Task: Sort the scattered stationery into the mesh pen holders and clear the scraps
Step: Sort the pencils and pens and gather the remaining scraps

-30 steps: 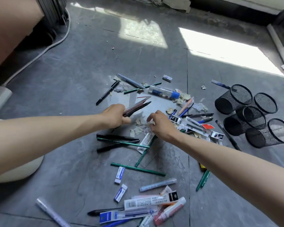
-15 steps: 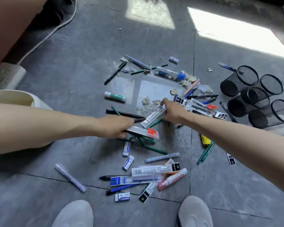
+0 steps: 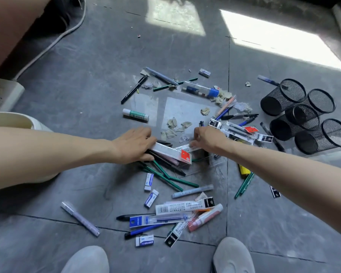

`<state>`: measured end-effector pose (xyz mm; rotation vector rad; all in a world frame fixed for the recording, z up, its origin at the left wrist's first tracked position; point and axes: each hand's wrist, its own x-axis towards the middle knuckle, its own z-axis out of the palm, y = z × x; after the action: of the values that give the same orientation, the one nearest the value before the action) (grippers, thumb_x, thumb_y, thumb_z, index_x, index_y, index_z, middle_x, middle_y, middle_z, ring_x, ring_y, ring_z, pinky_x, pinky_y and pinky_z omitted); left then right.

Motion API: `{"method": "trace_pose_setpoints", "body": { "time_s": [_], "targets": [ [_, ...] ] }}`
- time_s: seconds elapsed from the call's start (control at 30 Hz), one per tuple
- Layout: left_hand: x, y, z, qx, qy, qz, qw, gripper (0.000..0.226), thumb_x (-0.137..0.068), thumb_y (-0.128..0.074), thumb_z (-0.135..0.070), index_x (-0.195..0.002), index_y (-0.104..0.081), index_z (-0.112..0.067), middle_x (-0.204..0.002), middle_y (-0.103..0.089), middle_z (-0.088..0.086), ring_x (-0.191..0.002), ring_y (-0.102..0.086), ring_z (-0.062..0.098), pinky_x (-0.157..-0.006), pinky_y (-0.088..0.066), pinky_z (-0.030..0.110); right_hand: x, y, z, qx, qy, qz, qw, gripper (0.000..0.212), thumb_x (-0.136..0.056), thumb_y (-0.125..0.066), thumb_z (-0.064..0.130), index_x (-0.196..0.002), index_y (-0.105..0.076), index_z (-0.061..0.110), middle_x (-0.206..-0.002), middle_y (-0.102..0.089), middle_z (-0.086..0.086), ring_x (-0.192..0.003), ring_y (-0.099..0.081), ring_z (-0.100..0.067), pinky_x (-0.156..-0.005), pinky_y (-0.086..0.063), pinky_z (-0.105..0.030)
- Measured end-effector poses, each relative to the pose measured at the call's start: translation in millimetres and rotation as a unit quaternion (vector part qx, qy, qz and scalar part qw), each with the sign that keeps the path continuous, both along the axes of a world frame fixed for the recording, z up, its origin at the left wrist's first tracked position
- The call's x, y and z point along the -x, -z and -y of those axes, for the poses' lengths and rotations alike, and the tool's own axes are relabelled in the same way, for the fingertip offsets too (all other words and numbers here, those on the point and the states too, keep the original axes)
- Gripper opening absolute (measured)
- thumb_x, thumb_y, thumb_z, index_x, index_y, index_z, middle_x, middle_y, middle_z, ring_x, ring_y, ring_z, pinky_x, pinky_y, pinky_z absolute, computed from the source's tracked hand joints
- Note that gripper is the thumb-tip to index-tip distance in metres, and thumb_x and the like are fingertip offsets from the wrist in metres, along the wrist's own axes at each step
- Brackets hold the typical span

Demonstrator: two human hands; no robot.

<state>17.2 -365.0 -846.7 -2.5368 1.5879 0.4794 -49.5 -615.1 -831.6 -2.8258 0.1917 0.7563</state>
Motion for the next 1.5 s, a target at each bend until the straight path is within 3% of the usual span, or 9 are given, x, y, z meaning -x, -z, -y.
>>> {"method": "trace_pose_setpoints", "body": {
  "time_s": [0.2, 0.37, 0.6, 0.73, 0.9, 1.0, 1.17, 1.33, 1.5],
  "targets": [
    [3.1, 0.0, -3.0, 0.068, 0.018, -0.024, 0.997, 0.056, -0.088, -0.019, -0.061, -0.096, -0.051, -0.016, -0.095, -0.050, 0.004, -0.085, -0.051, 0.026, -0.071, -0.036, 0.034, -3.5, 3.1, -3.6, -0.018, 0.030, -0.001, 0.999, 0.035, -0.087, -0.061, 0.046, -0.084, -0.053, 0.012, -0.074, -0.054, -0.002, -0.073, -0.053, -0.022, -0.062, -0.039, -0.028],
    [-6.7, 3.8, 15.2, 0.087, -0.001, -0.056, 0.995, 0.045, -0.094, -0.025, -0.049, -0.109, -0.052, -0.016, -0.107, -0.048, 0.003, -0.093, -0.047, 0.022, -0.081, -0.041, 0.037, -15.3, 8.3, -14.8, -0.039, 0.062, 0.005, 0.997, 0.029, -0.086, -0.066, 0.038, -0.080, -0.051, 0.014, -0.073, -0.054, 0.001, -0.073, -0.055, -0.020, -0.064, -0.040, -0.028],
    [-21.5, 18.5, 45.8, 0.060, -0.040, 0.017, 0.997, 0.053, -0.098, -0.028, -0.044, -0.140, -0.031, -0.012, -0.138, -0.033, 0.010, -0.124, -0.033, 0.027, -0.103, -0.025, 0.038, -46.0, 14.3, -18.4, -0.073, 0.109, 0.061, 0.989, 0.018, -0.091, -0.057, 0.030, -0.094, -0.060, 0.012, -0.102, -0.065, -0.014, -0.093, -0.060, -0.031, -0.075, -0.046, -0.034],
    [-56.9, 11.3, 56.6, 0.177, -0.180, 0.038, 0.967, 0.034, -0.098, -0.038, -0.025, -0.125, -0.048, -0.008, -0.127, -0.041, 0.014, -0.114, -0.039, 0.031, -0.095, -0.031, 0.041, -65.9, 12.4, -19.8, -0.113, 0.090, 0.130, 0.981, 0.025, -0.090, -0.050, 0.015, -0.111, -0.063, 0.014, -0.110, -0.061, -0.014, -0.103, -0.056, -0.029, -0.084, -0.044, -0.035],
    [-109.7, 18.7, 53.7, 0.186, -0.313, -0.072, 0.929, 0.041, -0.098, -0.036, -0.013, -0.138, -0.034, -0.006, -0.144, -0.030, 0.015, -0.131, -0.028, 0.033, -0.107, -0.026, 0.041, -88.1, 18.9, -15.0, -0.106, 0.133, 0.179, 0.969, 0.034, -0.090, -0.045, 0.011, -0.123, -0.051, 0.011, -0.124, -0.048, -0.012, -0.113, -0.048, -0.029, -0.093, -0.042, -0.042],
    [-123.0, 25.4, 57.5, 0.177, -0.333, -0.096, 0.921, 0.049, -0.098, -0.038, -0.017, -0.145, -0.024, -0.009, -0.150, -0.021, 0.011, -0.136, -0.022, 0.029, -0.111, -0.020, 0.037, -105.2, 25.9, -13.1, -0.113, 0.133, 0.197, 0.965, 0.037, -0.094, -0.048, 0.017, -0.130, -0.045, 0.010, -0.128, -0.046, -0.013, -0.119, -0.043, -0.029, -0.098, -0.040, -0.044],
    [-140.5, 35.1, 69.2, 0.200, -0.383, -0.038, 0.901, 0.045, -0.097, -0.038, -0.021, -0.140, -0.029, -0.012, -0.151, -0.016, 0.008, -0.137, -0.018, 0.029, -0.110, -0.025, 0.041, -132.7, 23.7, -13.7, -0.088, 0.096, 0.250, 0.959, 0.041, -0.091, -0.044, 0.011, -0.132, -0.047, 0.013, -0.126, -0.045, -0.014, -0.116, -0.042, -0.030, -0.091, -0.043, -0.044],
    [-169.9, 37.5, 84.2, 0.179, -0.392, -0.075, 0.899, 0.058, -0.101, -0.032, -0.034, -0.151, -0.008, -0.015, -0.159, 0.004, 0.006, -0.146, 0.005, 0.023, -0.119, -0.003, 0.037, -165.2, 21.8, -16.6, -0.006, -0.014, 0.251, 0.968, 0.037, -0.092, -0.044, 0.016, -0.126, -0.059, 0.013, -0.140, -0.043, -0.010, -0.119, -0.037, -0.030, -0.096, -0.032, -0.038],
    [-170.7, 43.0, 88.3, 0.221, -0.400, -0.074, 0.886, 0.052, -0.099, -0.037, -0.030, -0.143, -0.025, -0.004, -0.150, -0.026, 0.015, -0.139, -0.023, 0.030, -0.115, -0.019, 0.039, -174.5, 29.6, -16.3, -0.001, 0.017, 0.227, 0.974, 0.030, -0.089, -0.045, 0.012, -0.106, -0.069, 0.011, -0.119, -0.057, -0.003, -0.108, -0.039, -0.026, -0.082, -0.017, -0.033]
  ]
}}
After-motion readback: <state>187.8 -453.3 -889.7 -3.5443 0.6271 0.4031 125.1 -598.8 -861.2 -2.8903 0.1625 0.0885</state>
